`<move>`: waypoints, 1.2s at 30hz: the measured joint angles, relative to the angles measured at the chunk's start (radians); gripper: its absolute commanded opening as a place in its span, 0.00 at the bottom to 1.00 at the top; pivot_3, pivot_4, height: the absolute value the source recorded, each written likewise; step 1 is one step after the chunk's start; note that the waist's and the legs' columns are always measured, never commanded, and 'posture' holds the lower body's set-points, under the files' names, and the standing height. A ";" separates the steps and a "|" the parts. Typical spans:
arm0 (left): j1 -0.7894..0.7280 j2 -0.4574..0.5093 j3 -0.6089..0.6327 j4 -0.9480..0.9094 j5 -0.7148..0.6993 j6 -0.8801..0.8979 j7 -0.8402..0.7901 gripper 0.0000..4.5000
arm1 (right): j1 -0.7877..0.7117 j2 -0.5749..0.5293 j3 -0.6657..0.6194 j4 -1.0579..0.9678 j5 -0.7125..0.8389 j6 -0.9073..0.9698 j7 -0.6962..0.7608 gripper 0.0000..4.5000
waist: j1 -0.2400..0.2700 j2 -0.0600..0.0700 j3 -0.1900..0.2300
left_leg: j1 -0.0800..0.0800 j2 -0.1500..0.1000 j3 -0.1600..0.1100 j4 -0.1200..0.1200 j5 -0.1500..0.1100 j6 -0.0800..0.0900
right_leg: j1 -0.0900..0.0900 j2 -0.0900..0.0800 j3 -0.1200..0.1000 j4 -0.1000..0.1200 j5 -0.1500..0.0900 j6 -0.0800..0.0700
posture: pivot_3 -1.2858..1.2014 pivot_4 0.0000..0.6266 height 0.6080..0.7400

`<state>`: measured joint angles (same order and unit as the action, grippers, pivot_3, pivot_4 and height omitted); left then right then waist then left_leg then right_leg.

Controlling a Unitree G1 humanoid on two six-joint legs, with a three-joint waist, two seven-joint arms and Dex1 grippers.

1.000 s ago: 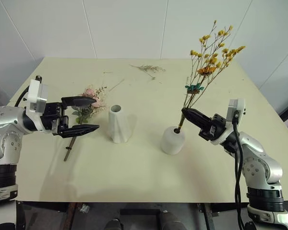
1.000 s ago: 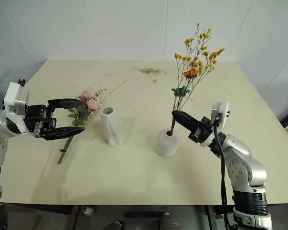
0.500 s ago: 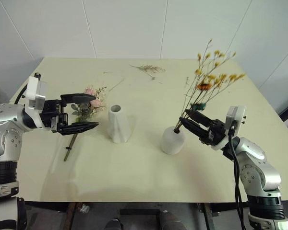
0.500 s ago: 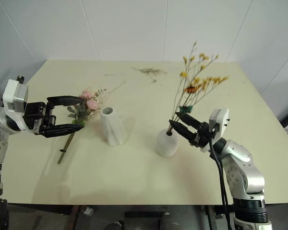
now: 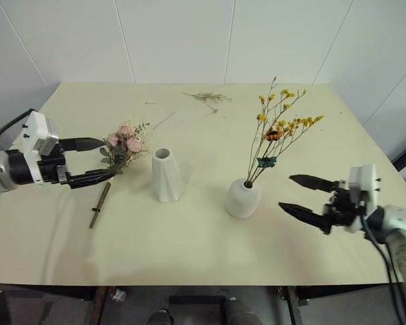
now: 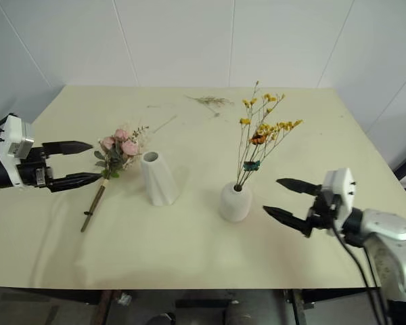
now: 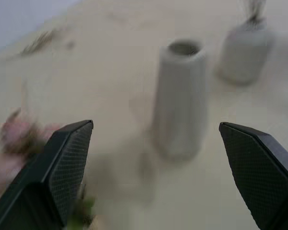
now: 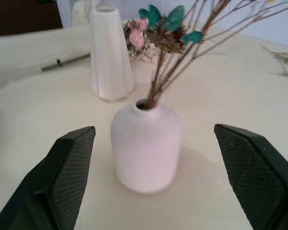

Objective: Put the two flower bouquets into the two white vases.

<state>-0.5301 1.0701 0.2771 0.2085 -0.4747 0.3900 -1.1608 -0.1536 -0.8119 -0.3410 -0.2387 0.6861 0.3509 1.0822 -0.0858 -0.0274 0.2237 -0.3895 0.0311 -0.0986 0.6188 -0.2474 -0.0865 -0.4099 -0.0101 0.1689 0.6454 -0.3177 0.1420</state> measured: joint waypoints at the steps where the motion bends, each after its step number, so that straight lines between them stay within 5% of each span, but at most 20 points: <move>1: 0.005 0.012 0.000 0.009 0.020 0.013 0.024 1.00 | -0.003 -0.014 -0.009 0.006 0.003 0.001 0.013 0.93 | 0.000 0.000 0.000 | 0.000 0.000 0.000 0.000 0.000 0.000 | 0.000 0.000 0.000 0.000 0.000 0.000 | 0.52 0.24 1.00; 11: -0.111 0.091 -0.189 0.121 0.199 0.322 0.156 1.00 | -0.177 -0.188 -0.031 0.028 0.059 0.049 0.148 0.93 | 0.002 0.001 0.000 | -0.001 0.000 0.000 0.000 0.000 0.000 | -0.001 0.000 0.000 0.000 0.000 0.000 | 0.52 0.24 1.00; 25: -0.372 -0.229 -0.487 0.240 0.402 0.568 0.329 1.00 | -0.161 -0.227 -0.060 -0.058 0.096 0.091 0.163 0.93 | 0.024 0.000 0.000 | -0.003 -0.001 -0.001 0.002 0.000 0.000 | -0.002 0.000 -0.001 0.002 0.000 0.001 | 0.52 0.24 1.00; 28: -0.392 -0.232 -0.503 0.283 0.422 0.537 0.325 0.87 | -0.119 -0.204 -0.072 -0.119 0.118 0.102 0.135 0.94 | 0.025 0.000 0.000 | -0.002 -0.001 -0.001 0.003 0.000 0.000 | -0.002 0.000 -0.001 0.003 0.000 0.001 | 0.52 0.24 1.00; 36: -0.403 -0.231 -0.498 0.359 0.435 0.478 0.320 0.31 | -0.050 -0.192 -0.138 -0.189 0.143 0.118 0.086 0.94 | 0.022 0.000 0.000 | -0.001 -0.001 0.000 0.009 0.000 0.000 | 0.000 0.001 0.000 0.007 0.000 0.001 | 0.52 0.24 1.00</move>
<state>-0.9336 0.8386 -0.2209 0.5676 -0.0401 0.8680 -0.8405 -0.2033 -1.0034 -0.4788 -0.4282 0.8291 0.4690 1.1684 -0.0634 -0.0278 0.2237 -0.3906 0.0301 -0.0991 0.6278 -0.2473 -0.0866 -0.4101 -0.0093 0.1686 0.6529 -0.3174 0.1432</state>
